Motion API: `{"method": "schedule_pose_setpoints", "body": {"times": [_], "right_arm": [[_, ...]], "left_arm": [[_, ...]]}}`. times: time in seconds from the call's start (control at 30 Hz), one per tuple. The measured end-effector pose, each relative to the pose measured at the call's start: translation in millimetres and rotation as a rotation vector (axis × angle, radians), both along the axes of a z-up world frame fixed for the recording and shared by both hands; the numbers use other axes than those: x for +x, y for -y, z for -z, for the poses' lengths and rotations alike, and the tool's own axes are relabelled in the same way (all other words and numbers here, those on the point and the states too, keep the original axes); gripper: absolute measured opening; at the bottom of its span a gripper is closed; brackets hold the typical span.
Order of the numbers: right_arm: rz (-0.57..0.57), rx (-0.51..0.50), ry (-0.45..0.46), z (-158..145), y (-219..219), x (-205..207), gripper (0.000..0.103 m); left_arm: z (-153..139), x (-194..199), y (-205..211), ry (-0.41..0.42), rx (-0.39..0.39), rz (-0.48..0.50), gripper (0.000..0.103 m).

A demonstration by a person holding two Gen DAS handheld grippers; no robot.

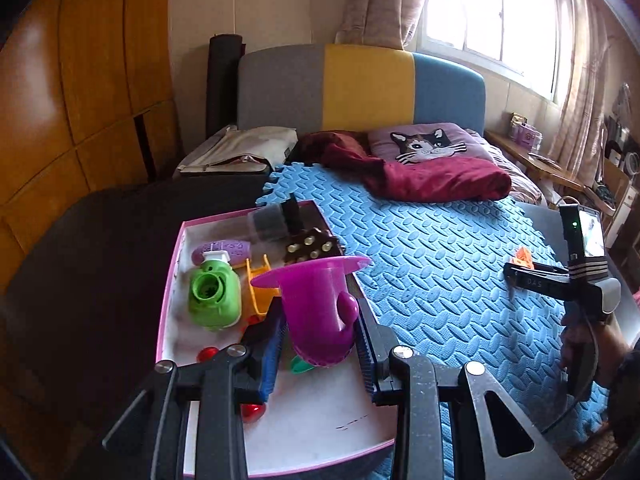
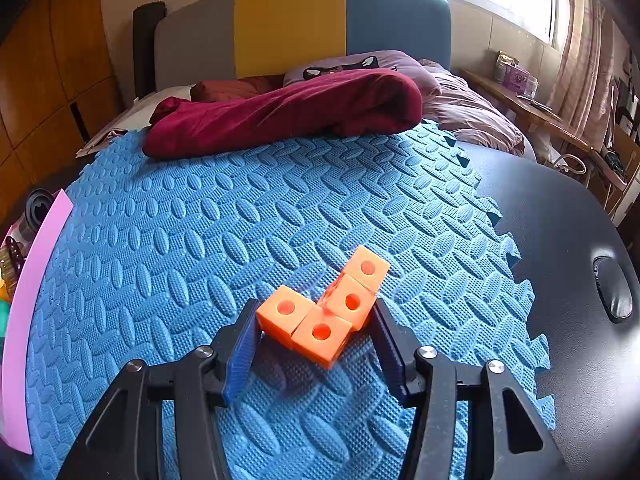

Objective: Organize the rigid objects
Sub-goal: 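Carry the pink cup into the pink tray and open the left tool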

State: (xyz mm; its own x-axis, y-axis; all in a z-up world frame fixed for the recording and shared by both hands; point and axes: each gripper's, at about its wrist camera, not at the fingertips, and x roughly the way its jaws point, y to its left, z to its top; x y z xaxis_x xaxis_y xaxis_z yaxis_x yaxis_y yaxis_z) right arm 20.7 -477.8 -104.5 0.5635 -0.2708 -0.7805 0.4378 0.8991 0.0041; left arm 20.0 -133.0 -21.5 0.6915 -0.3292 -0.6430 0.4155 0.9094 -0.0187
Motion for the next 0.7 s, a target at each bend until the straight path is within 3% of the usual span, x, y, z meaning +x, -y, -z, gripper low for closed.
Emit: {"method": "schedule_pose_setpoints", "body": {"times": [0.17,0.43,0.7], "right_arm": [[0.0,-0.001,0.0,-0.1,-0.4,-0.1,0.055],[0.0,-0.002,-0.001,-0.5,-0.5,-0.2,0.055],[0.001,-0.012,-0.005,-0.9,-1.6,0.5,0.055]], "left_arm": [[3.5,5.2,-9.2,-0.018,-0.006,-0.021,0.034],[12.9,37.0,-58.4,-0.132,-0.101,-0.128,0.034],[25.3,65.3,-84.5,-0.208,-0.13,-0.189,0.034]]}}
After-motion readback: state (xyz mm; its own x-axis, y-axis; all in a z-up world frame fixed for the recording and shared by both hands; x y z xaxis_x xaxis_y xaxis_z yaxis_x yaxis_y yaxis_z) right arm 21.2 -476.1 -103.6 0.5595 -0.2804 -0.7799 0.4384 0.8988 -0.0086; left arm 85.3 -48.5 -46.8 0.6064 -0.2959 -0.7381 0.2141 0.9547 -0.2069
